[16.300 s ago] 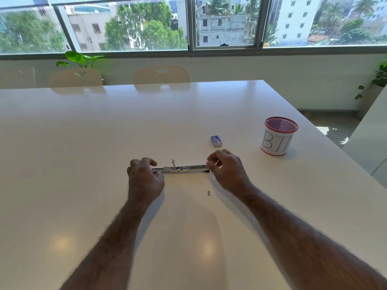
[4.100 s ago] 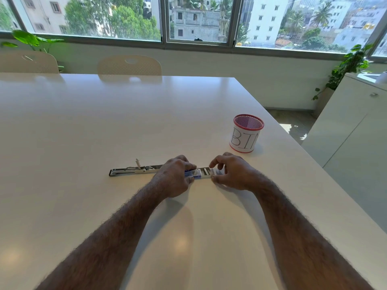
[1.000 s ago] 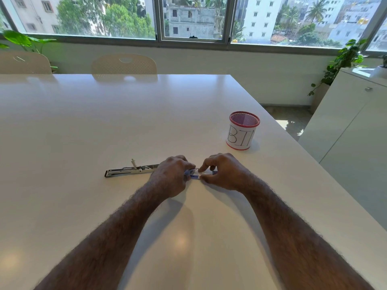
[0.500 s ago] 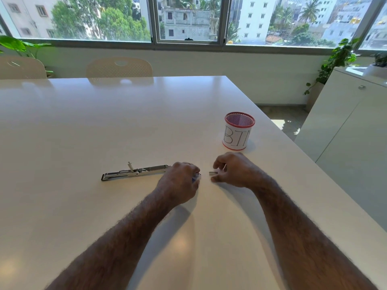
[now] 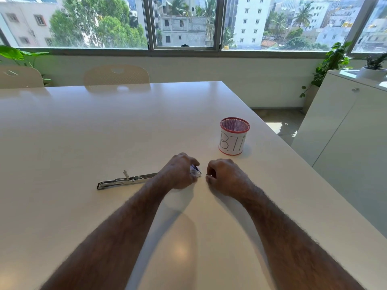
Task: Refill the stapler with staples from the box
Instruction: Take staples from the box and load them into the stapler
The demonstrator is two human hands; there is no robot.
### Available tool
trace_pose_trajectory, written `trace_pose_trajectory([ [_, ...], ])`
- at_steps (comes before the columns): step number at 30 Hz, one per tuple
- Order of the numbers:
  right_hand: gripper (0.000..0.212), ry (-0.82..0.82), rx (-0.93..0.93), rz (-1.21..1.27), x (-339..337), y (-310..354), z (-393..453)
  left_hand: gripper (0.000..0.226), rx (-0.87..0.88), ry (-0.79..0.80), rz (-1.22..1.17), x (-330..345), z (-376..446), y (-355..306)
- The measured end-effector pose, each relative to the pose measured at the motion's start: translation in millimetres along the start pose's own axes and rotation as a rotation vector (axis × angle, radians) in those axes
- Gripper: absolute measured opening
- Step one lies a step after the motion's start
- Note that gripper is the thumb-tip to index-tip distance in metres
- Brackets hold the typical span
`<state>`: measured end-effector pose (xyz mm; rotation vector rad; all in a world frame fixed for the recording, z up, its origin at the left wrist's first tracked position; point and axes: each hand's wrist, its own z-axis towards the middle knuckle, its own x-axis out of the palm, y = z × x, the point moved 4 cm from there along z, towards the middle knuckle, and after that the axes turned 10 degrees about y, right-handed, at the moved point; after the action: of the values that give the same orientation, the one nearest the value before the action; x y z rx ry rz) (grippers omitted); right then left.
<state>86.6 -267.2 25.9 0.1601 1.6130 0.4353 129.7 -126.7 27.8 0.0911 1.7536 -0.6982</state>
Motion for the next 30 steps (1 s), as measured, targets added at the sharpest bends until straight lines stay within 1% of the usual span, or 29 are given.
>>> trace_pose_trajectory([
  [4, 0.016, -0.058, -0.015, 0.134, -1.7, -1.8, 2.7, 0.047, -0.03, -0.008, -0.028, -12.2, 27.0, 2.5],
  [7, 0.016, -0.091, -0.012, 0.164, -0.4, -3.3, 4.4, 0.046, -0.043, 0.008, -0.046, -19.2, 44.4, 5.7],
  [10, 0.016, -0.111, -0.012, 0.187, 2.8, -2.4, 7.4, 0.047, -0.072, 0.027, -0.107, -23.2, 59.4, 12.3],
  [14, 0.019, -0.152, 0.029, 0.331, 2.2, -11.5, 10.0, 0.05, -0.104, 0.032, -0.212, -27.9, 72.7, 23.2],
  [18, 0.021, -0.077, 0.07, 0.534, 4.0, -20.1, 15.9, 0.052, -0.115, 0.047, -0.225, -30.3, 81.6, 28.7],
  [21, 0.028, -0.056, 0.066, 0.566, 4.9, -22.8, 17.9, 0.053, -0.107, 0.057, -0.212, -28.8, 85.9, 29.7],
  [24, 0.035, -0.084, 0.072, 0.524, 5.3, -24.1, 18.5, 0.051, -0.094, 0.036, -0.19, -27.9, 86.7, 31.8],
  [26, 0.033, -0.149, 0.067, 0.507, 5.0, -23.3, 18.7, 0.051, -0.082, 0.0, -0.121, -30.1, 85.3, 32.7],
  [30, 0.03, -0.247, 0.033, 0.498, 5.6, -20.3, 18.2, 0.055, -0.101, -0.154, -0.06, -29.4, 77.7, 35.4],
])
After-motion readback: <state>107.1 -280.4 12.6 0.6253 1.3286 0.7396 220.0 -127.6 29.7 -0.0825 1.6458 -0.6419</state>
